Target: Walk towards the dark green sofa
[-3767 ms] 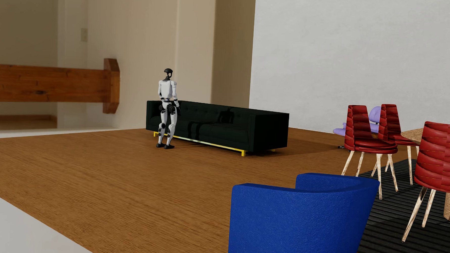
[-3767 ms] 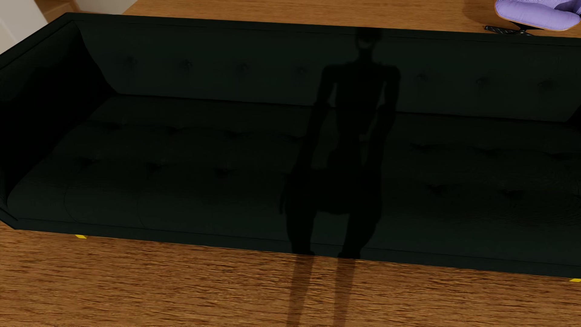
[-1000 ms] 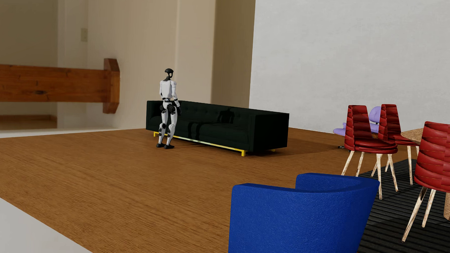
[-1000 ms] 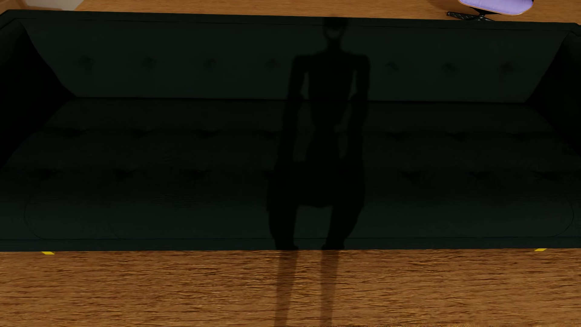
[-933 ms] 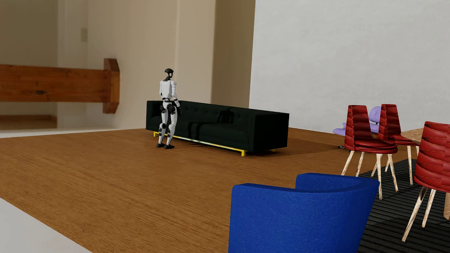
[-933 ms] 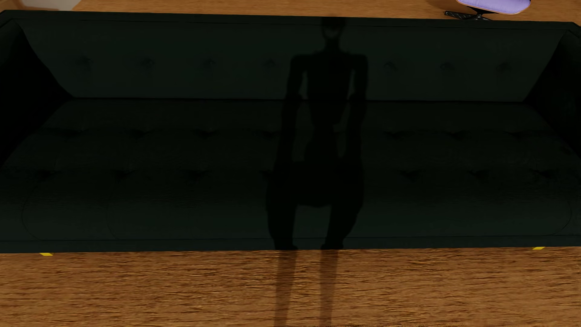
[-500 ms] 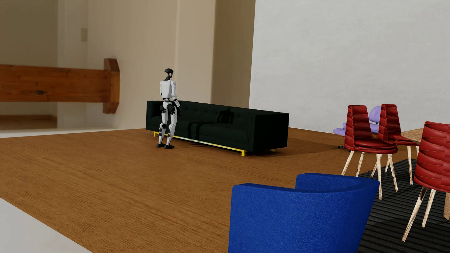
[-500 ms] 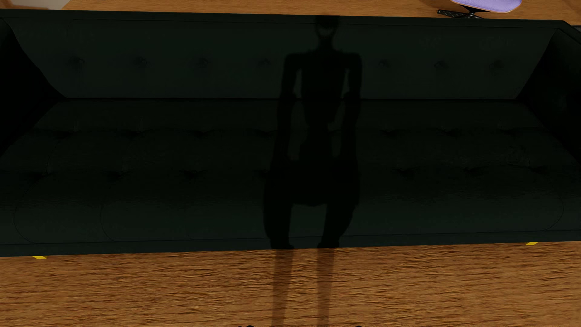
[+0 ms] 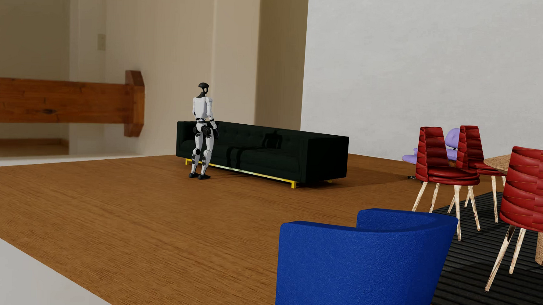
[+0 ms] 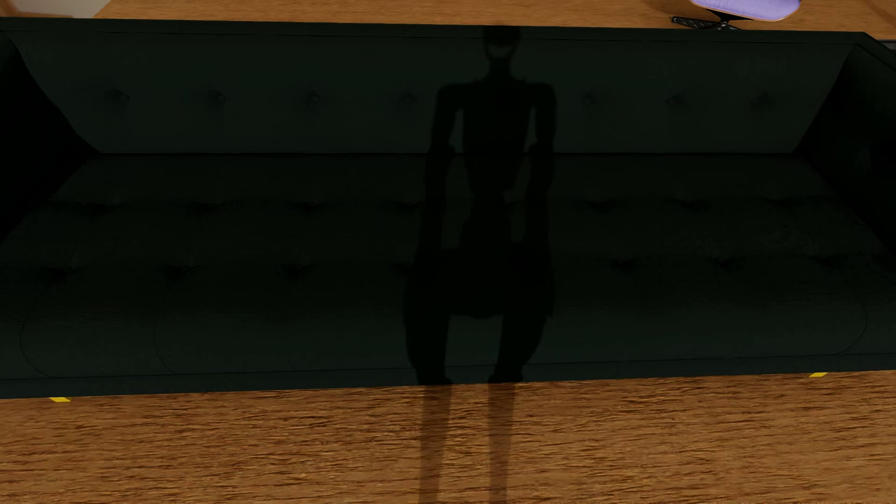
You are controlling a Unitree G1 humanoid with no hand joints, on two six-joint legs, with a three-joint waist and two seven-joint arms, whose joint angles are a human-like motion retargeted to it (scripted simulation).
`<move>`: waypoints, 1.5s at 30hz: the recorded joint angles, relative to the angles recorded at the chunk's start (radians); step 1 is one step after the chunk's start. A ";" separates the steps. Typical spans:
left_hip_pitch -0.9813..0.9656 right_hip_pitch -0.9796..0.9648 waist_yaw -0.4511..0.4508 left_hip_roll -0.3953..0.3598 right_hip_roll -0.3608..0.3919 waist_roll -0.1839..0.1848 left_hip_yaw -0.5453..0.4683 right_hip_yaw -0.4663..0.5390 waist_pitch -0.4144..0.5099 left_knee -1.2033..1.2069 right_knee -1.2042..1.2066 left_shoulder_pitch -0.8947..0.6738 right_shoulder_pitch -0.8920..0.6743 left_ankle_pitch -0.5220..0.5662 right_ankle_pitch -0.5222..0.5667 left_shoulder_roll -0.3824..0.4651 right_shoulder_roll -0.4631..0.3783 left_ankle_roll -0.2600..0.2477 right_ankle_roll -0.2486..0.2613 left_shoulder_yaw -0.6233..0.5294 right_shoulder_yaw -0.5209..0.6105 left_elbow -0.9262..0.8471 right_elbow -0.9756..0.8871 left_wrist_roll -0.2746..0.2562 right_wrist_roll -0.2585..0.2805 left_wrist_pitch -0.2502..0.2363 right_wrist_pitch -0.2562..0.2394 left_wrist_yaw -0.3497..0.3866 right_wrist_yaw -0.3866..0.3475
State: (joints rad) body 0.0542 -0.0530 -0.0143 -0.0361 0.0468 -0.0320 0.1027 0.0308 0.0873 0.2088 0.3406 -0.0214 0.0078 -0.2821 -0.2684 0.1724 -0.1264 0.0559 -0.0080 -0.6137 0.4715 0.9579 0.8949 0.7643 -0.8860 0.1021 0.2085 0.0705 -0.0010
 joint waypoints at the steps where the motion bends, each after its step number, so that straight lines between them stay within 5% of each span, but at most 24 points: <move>1: 0.000 -0.001 0.000 0.000 0.000 0.000 0.001 0.001 0.000 0.000 0.001 0.000 0.001 0.000 0.000 0.001 0.000 0.000 0.000 -0.001 0.000 -0.001 0.001 -0.002 0.001 0.001 0.001 -0.001 -0.001; 45: 0.011 0.028 -0.013 -0.003 -0.004 -0.001 -0.028 -0.022 -0.020 -0.015 -0.035 -0.001 0.006 -0.006 -0.021 -0.012 0.009 -0.008 -0.012 0.002 -0.036 -0.004 0.003 -0.016 -0.013 0.003 0.000 0.002 0.013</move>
State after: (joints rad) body 0.0656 -0.0246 -0.0272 -0.0393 0.0428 -0.0333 0.0743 0.0085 0.0671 0.1938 0.3058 -0.0227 0.0133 -0.2880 -0.2896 0.1604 -0.1177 0.0474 -0.0197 -0.6116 0.4350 0.9537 0.8977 0.7483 -0.8988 0.1053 0.2081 0.0725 0.0123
